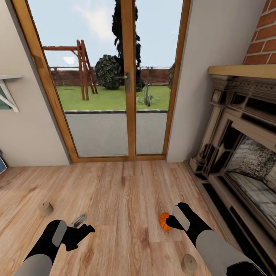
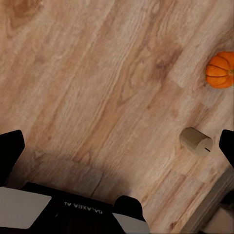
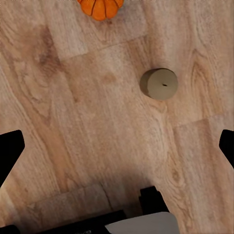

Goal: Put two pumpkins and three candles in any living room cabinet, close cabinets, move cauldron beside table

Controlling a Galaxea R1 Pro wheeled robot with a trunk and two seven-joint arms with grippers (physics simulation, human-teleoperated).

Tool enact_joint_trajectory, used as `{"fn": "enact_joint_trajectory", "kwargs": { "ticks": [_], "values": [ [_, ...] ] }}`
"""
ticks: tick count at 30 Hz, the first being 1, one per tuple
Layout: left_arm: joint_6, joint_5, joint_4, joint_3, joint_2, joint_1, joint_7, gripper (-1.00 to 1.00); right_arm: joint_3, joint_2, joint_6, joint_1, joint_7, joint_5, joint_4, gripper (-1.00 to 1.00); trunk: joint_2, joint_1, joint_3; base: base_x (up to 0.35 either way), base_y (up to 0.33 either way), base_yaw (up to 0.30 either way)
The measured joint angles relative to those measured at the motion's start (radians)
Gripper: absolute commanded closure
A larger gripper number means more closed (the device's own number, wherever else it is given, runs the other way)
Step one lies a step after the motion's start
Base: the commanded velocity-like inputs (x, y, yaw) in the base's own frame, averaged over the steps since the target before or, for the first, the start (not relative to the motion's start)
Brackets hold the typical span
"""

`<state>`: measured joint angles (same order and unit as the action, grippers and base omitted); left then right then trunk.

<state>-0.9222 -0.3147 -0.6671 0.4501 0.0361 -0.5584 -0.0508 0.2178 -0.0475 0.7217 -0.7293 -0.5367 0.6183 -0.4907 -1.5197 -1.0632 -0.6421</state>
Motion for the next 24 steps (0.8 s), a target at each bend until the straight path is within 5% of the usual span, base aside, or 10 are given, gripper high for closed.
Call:
{"fn": "enact_joint_trajectory", "kwargs": {
  "ticks": [24],
  "values": [
    [-0.032,-0.001,0.000,0.008,-0.001,0.000,0.002,-1.00,-0.002,-0.003,-0.002,0.000,0.001,0.000,-0.002,-1.00,-0.168,-0.092,-0.075,0.000,0.000,0.000]
  ]
}}
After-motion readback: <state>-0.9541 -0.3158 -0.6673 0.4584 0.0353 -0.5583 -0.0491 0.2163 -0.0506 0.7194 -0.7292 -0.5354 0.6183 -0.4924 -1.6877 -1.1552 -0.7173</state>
